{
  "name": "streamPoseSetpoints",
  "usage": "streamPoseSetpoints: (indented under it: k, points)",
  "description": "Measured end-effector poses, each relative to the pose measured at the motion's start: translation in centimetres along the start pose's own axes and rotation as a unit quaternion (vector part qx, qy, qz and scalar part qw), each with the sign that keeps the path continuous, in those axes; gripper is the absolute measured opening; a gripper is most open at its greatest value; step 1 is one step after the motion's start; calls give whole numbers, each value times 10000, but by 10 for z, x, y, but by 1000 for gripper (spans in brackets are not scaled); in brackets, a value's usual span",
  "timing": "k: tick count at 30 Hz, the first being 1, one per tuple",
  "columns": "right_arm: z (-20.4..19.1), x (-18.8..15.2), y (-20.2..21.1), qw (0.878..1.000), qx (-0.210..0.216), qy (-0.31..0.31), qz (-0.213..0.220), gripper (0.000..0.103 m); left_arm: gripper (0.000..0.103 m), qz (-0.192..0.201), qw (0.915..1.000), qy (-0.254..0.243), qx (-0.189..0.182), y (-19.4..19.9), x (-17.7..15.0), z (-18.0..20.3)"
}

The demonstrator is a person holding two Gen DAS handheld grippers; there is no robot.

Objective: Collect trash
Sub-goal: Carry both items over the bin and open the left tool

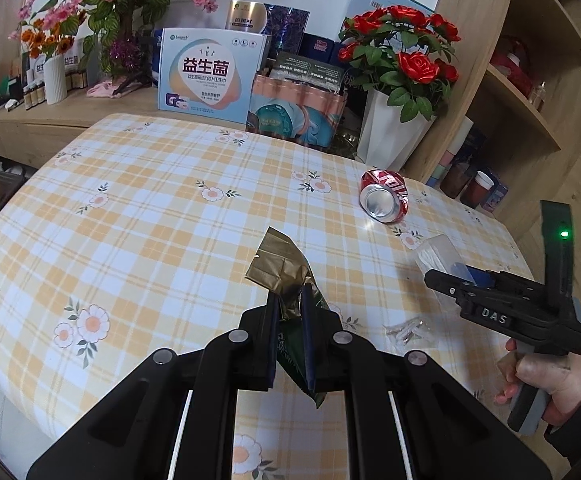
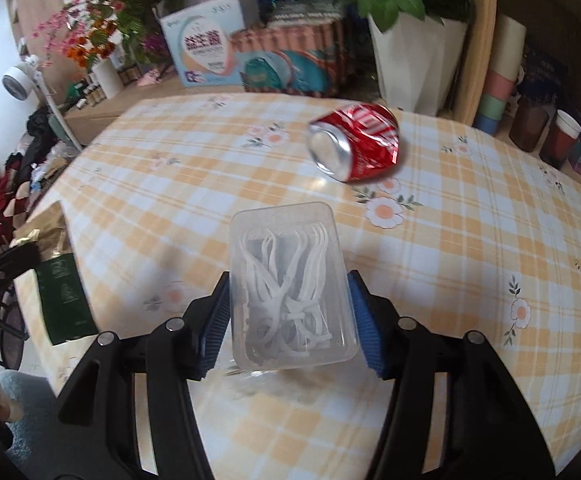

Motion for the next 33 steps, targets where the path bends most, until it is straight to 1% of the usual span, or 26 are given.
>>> streamPoseSetpoints:
  k: [2, 4, 7, 8, 12, 17, 20, 27, 30, 33]
  points:
    - [-13, -5, 20, 9997, 153, -32, 163, 58, 11, 20, 10000, -61, 42, 10, -2, 1]
    - [-21, -9, 37, 9993, 181, -61, 314, 58, 11, 16, 10000, -57, 43, 19, -6, 1]
    - [-33, -22, 69, 9971, 383, -316, 570, 58, 11, 13, 10000, 6, 38, 35, -13, -1]
    - [-37, -29, 80, 9960, 487, -433, 607, 58, 11, 17, 10000, 17, 45, 40, -16, -2]
    - [-43, -58, 107, 9927, 681, -759, 640, 58, 11, 37, 10000, 60, 54, 60, -27, -4]
    - [-45, -98, 118, 9937, 597, -843, 429, 58, 11, 8, 10000, 6, 85, 81, -46, -2]
    - [-45, -112, 127, 9941, 567, -826, 407, 58, 11, -51, 10000, 6, 62, 92, -60, 1]
    - [-41, -120, 162, 9926, 524, -838, 710, 58, 11, -164, 9998, -137, -1, 111, -97, 18]
    - [-43, -124, 180, 9924, 457, -729, 885, 58, 11, -217, 9995, -208, -61, 118, -113, 27]
    - [-45, -131, 194, 9911, 479, -753, 983, 58, 11, -278, 9992, -282, -107, 125, -128, 34]
Point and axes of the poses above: each gripper's, at about its wrist camera, not at the fingertips, and y roughly against the way its jaws point, z to its right, x to its top, the point moved 9 cm from there along -y, roughly the way its jaws point, and after that the axes turned 7 degrees about -x, right-handed, at the moved point
